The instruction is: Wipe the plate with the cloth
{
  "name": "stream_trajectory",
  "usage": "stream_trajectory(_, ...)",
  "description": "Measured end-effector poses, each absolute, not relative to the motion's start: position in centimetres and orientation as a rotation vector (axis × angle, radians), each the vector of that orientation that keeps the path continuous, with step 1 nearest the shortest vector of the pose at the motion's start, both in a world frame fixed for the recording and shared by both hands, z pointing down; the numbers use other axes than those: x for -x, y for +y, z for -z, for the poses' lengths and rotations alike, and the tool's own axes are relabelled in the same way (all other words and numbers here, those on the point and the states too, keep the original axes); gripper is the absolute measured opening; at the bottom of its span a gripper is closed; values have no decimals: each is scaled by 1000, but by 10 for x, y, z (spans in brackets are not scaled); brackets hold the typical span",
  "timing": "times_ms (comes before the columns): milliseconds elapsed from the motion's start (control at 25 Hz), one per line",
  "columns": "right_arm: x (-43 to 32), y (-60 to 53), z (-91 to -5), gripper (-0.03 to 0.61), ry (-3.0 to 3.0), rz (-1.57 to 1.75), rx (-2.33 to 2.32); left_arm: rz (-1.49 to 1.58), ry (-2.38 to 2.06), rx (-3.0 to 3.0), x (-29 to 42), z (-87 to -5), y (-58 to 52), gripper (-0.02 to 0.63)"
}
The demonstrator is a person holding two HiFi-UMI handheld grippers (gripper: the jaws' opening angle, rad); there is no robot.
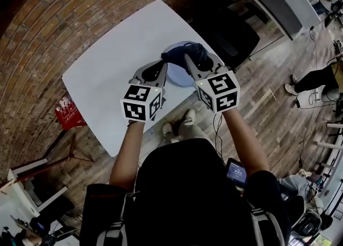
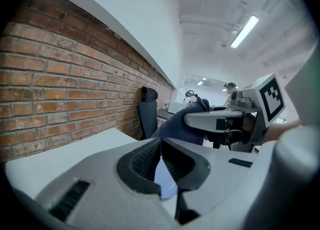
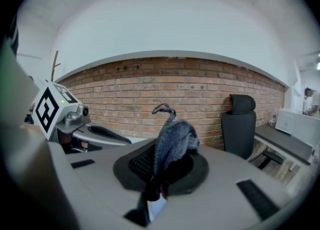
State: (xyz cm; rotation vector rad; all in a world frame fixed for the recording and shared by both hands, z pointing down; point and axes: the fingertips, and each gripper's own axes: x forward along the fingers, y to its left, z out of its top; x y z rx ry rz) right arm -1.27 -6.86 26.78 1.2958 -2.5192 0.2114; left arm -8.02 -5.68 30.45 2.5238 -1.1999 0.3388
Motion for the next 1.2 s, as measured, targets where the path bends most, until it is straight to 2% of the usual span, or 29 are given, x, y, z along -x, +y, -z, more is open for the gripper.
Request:
stream_trajectory(640, 27, -30, -214, 41, -2598, -115, -1365, -222, -1163, -2639, 80, -254, -21, 23)
stream_trajectory(1200, -9, 7, -173, 41, -2706, -80, -1301, -118, -1261, -2656, 44, -208, 17, 23)
